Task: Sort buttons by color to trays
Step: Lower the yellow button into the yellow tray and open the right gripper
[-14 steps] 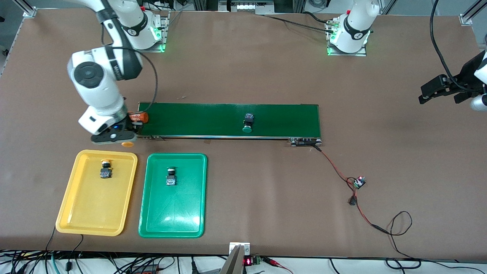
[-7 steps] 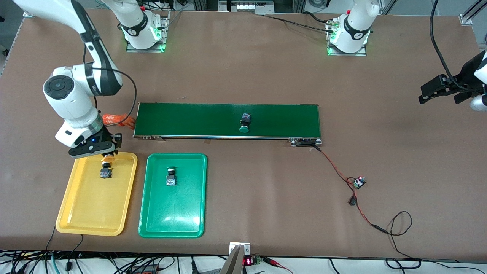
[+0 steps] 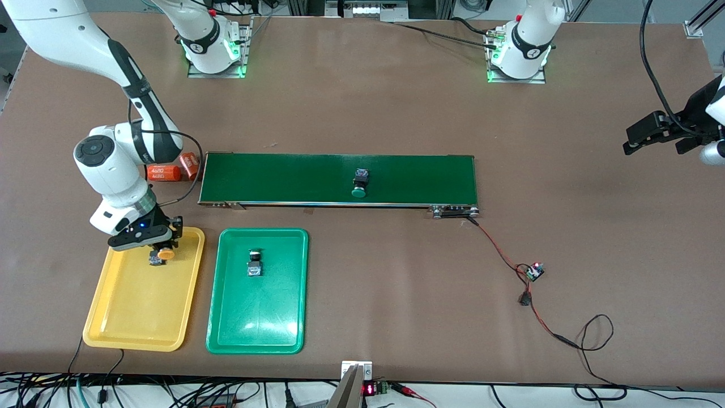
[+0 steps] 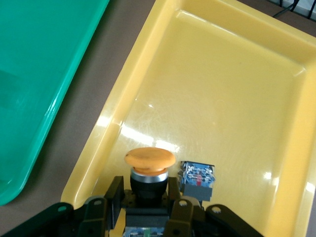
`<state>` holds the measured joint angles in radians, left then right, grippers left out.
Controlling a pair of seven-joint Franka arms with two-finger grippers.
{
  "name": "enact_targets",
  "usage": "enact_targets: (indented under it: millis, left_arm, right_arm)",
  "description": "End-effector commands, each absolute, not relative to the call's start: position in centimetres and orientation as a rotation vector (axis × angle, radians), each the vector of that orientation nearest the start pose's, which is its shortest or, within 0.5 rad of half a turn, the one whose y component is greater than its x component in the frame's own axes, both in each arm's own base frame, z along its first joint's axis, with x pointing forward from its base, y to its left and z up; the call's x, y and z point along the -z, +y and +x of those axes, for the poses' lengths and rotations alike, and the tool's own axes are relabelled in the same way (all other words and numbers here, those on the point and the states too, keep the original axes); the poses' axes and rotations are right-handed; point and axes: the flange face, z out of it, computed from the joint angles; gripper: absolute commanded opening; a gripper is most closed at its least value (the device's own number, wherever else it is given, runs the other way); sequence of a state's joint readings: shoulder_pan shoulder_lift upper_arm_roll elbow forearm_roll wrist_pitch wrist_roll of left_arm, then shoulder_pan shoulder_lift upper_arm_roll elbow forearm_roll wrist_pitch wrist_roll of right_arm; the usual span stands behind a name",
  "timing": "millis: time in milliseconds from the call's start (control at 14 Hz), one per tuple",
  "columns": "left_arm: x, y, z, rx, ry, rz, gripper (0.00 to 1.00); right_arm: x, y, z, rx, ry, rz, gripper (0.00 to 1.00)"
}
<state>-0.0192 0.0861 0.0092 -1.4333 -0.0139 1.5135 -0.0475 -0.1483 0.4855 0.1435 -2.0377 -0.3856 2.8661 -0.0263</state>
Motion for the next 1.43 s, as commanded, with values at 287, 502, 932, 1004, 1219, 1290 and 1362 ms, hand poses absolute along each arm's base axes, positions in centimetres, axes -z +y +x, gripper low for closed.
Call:
enact_targets:
  millis: [287, 502, 932, 1004, 1219, 1290, 1362]
  left_arm:
    - [-64.2, -0.8, 57.3, -0.005, -0.019, -3.161, 1.00]
    - [-64.2, -0.9, 57.3, -0.005, -0.017, -3.161, 1.00]
    - [-64.2, -1.1, 57.2, -0.010, -0.012, -3.162, 1.00]
    - [-64.1, -1.1, 57.2, -0.013, -0.012, -3.162, 1.00]
    - [-64.1, -1.2, 57.1, -0.027, -0.010, -3.160, 1.00]
    - [-64.1, -1.2, 57.1, -0.027, -0.007, -3.160, 1.00]
    - [-64.2, -1.2, 57.1, -0.025, -0.007, -3.159, 1.00]
  right_arm:
    - [-22.1, 1.5, 64.5, 0.661, -0.561, -3.107, 0.49]
    - [-21.9, 1.3, 64.8, 0.677, -0.563, -3.102, 0.65]
    - [-23.7, 1.3, 64.1, 0.619, -0.440, -3.138, 0.67]
    - [-24.6, 1.6, 63.9, 0.571, -0.379, -3.164, 0.67]
    - [-28.3, 4.7, 63.1, 0.448, -0.264, -3.225, 0.67]
    - [-29.4, 5.5, 62.7, 0.411, -0.224, -3.247, 0.67]
    - [-30.4, 6.6, 62.2, 0.370, -0.178, -3.259, 0.67]
